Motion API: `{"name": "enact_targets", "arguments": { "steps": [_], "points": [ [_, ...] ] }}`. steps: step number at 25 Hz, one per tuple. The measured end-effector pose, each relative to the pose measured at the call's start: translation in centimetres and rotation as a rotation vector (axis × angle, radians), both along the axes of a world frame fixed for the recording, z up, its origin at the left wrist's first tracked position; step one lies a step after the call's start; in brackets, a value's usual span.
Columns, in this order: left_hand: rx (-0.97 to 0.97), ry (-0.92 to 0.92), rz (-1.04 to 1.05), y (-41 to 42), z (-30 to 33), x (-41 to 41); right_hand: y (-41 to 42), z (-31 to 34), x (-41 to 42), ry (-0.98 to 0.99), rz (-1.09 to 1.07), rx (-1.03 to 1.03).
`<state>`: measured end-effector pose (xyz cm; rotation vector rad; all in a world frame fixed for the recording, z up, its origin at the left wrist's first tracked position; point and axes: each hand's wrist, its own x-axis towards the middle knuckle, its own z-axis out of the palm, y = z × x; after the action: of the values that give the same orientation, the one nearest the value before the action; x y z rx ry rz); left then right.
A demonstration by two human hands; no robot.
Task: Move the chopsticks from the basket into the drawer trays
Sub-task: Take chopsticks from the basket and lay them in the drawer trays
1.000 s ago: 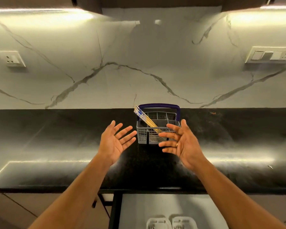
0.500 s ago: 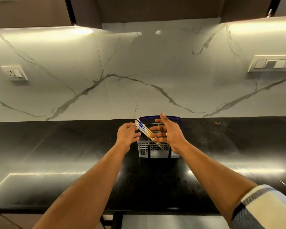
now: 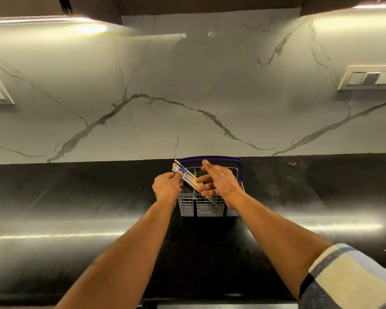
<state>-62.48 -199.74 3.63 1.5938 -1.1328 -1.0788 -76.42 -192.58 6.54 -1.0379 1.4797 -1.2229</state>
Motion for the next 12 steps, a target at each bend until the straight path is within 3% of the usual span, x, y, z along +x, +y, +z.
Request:
{"name": "enact_targets", "arguments": {
  "steps": [5,12],
  "points": [
    [0.011,0.097,0.004,-0.13,0.13,0.07,-0.18,-0.54,-0.04,0.009,0.008,0.023],
    [-0.053,0.041,-0.036,-0.17,0.89,0.68,0.11,0.02,0.07,0.034,0.005,0.019]
  ]
}}
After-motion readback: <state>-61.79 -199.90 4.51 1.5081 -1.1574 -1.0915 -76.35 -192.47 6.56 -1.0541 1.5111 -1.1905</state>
